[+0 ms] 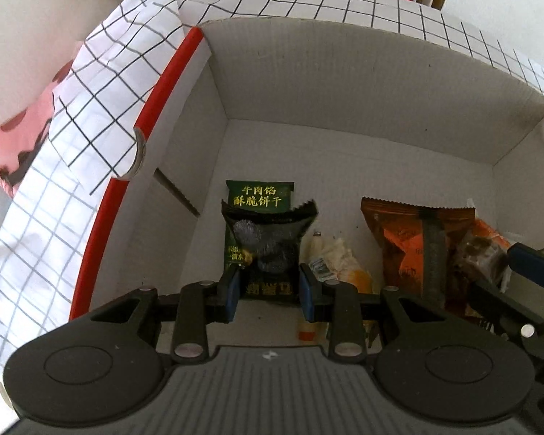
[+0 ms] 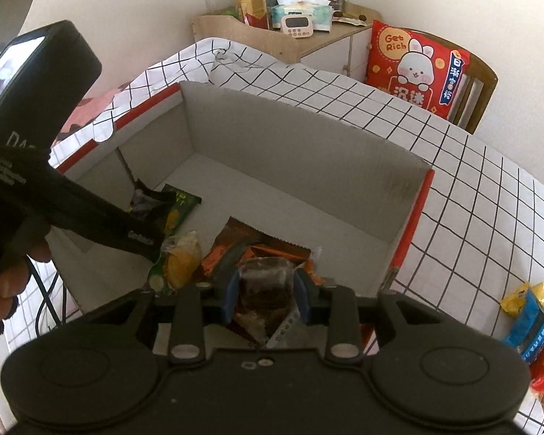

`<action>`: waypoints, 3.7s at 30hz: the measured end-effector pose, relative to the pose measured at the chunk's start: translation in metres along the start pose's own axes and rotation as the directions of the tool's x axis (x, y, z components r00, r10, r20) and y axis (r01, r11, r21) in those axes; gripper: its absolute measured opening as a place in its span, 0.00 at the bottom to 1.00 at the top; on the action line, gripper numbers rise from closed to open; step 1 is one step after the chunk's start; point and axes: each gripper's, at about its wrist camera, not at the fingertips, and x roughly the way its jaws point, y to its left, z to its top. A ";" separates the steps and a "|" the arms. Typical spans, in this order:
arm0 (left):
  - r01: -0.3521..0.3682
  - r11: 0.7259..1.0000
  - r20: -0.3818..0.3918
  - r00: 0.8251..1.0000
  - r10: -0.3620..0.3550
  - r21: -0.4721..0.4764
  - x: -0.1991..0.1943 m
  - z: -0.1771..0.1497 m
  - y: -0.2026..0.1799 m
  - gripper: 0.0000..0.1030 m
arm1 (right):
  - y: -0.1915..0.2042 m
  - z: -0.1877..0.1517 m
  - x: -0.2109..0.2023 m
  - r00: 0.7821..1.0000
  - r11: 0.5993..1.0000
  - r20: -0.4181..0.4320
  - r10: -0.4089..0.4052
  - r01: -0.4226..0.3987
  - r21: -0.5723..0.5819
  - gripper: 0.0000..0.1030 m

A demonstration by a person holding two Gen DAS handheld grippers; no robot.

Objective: Organize snacks
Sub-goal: 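Lower into the box and open both tools to release bag and candy, then move both tools back toward the blue packet and red bag, then grasp the blue packet with the left tool while the right tool grasps the red chip bag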

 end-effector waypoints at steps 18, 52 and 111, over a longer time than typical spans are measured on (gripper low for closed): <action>0.079 0.995 0.141 0.987 -0.071 -0.054 -0.053 -0.024 0.011 0.40 | -0.010 -0.003 -0.044 0.996 0.997 0.080 0.046 -0.051 0.060 0.45; 0.235 0.953 0.437 0.849 -0.297 0.191 -0.180 -0.088 -0.112 0.65 | -0.101 -0.076 -0.194 0.936 0.973 0.351 -0.025 -0.058 0.224 0.85; 0.276 0.934 0.092 0.949 -0.303 0.225 -0.012 0.002 -0.340 0.73 | -0.287 -0.116 -0.063 0.999 0.997 0.039 0.012 -0.009 -0.081 0.95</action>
